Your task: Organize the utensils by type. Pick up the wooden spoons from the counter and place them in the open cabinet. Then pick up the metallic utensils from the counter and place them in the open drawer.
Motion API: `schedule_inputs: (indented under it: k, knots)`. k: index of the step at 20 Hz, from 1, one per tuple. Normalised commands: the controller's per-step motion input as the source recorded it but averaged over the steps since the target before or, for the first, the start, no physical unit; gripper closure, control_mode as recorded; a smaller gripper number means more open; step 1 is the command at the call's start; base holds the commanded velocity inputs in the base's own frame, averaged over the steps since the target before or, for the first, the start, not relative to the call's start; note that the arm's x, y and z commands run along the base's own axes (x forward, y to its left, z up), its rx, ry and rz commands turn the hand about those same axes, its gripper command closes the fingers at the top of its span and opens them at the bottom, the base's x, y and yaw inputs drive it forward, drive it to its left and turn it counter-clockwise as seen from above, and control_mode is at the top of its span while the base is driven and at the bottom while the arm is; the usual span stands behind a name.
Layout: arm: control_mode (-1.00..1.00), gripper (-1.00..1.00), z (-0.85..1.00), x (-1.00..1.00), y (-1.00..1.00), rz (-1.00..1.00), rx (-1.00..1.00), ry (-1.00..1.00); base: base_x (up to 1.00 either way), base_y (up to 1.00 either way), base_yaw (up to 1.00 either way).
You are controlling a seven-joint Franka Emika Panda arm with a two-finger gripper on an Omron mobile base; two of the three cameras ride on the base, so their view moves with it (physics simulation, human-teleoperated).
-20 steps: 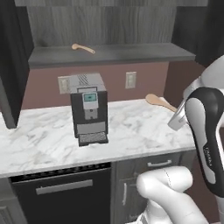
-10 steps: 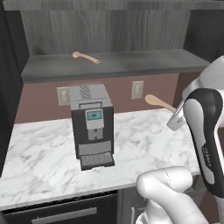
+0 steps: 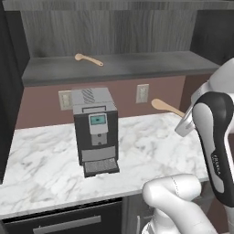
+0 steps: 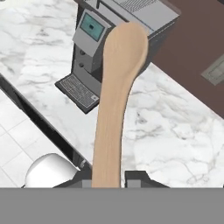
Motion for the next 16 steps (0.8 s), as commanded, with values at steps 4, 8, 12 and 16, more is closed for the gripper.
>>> schedule_inputs:
  k: [4, 8, 12, 16]
  knots:
    - [1.00, 1.00, 0.00, 0.00, 0.00, 0.00, 0.00, 0.00, 0.00, 0.00, 0.00]
    - [1.00, 1.00, 0.00, 0.00, 0.00, 0.00, 0.00, 0.00, 0.00, 0.00, 0.00]
    - [-1.00, 1.00, 0.00, 0.00, 0.00, 0.00, 0.00, 0.00, 0.00, 0.00, 0.00]
    - [-1.00, 1.00, 0.07, 0.00, 0.00, 0.01, 0.00, -0.03, 0.00, 0.00, 0.00]
